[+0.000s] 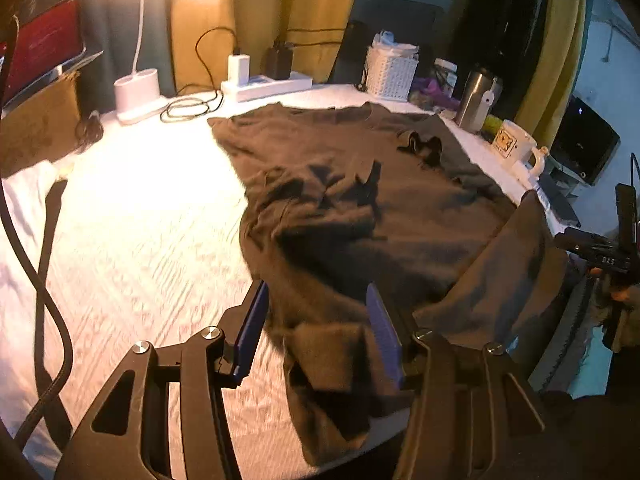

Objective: Fold small clothes

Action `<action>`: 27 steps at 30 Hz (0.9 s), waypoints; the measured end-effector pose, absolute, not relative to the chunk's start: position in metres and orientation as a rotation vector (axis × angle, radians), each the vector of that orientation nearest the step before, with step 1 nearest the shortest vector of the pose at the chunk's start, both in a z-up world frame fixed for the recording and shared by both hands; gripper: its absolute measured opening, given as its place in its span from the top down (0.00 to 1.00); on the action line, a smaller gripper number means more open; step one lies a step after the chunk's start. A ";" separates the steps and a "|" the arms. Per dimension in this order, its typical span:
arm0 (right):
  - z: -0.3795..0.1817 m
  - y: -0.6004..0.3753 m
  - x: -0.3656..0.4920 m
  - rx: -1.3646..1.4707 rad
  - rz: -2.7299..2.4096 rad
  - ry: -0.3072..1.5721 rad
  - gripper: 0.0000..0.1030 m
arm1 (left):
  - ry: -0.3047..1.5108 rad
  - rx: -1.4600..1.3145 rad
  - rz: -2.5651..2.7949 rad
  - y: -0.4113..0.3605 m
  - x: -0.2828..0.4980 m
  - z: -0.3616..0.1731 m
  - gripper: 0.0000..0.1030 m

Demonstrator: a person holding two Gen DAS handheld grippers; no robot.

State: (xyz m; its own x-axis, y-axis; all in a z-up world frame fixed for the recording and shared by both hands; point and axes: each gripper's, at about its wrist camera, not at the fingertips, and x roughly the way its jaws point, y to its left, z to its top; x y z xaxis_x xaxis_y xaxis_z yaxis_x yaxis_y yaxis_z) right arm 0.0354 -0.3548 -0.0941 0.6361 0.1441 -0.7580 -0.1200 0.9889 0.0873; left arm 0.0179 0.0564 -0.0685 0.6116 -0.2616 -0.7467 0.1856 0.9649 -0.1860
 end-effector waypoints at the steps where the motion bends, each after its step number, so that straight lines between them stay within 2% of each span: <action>1: -0.097 -0.358 0.032 0.031 0.145 0.874 0.00 | 0.878 -0.095 -0.254 0.058 0.015 -0.071 0.51; 2: -0.100 -0.361 0.029 0.032 0.140 0.880 0.00 | 0.881 -0.096 -0.248 0.058 0.012 -0.073 0.49; 4: -0.106 -0.367 0.022 0.037 0.131 0.893 0.02 | 0.895 -0.098 -0.232 0.061 0.009 -0.079 0.41; 5: -0.108 -0.369 0.020 0.044 0.130 0.896 0.05 | 0.902 -0.099 -0.226 0.061 0.008 -0.082 0.38; 12: -0.118 -0.367 0.007 0.058 0.143 0.902 0.18 | 0.924 -0.097 -0.234 0.057 -0.002 -0.090 0.38; 19: -0.121 -0.365 0.002 0.061 0.150 0.894 0.19 | 0.956 -0.117 -0.229 0.059 -0.008 -0.101 0.37; 23: -0.120 -0.364 0.002 0.043 0.152 0.888 0.31 | 0.968 -0.128 -0.234 0.063 -0.011 -0.105 0.37; 24: -0.119 -0.364 0.003 0.042 0.152 0.881 0.42 | 0.971 -0.132 -0.237 0.063 -0.011 -0.106 0.37; 25: -0.118 -0.365 0.004 0.044 0.152 0.876 0.49 | 0.975 -0.138 -0.240 0.064 -0.011 -0.106 0.37; 27: -0.118 -0.367 0.006 0.056 0.159 0.872 0.70 | 0.972 -0.152 -0.246 0.064 -0.013 -0.105 0.37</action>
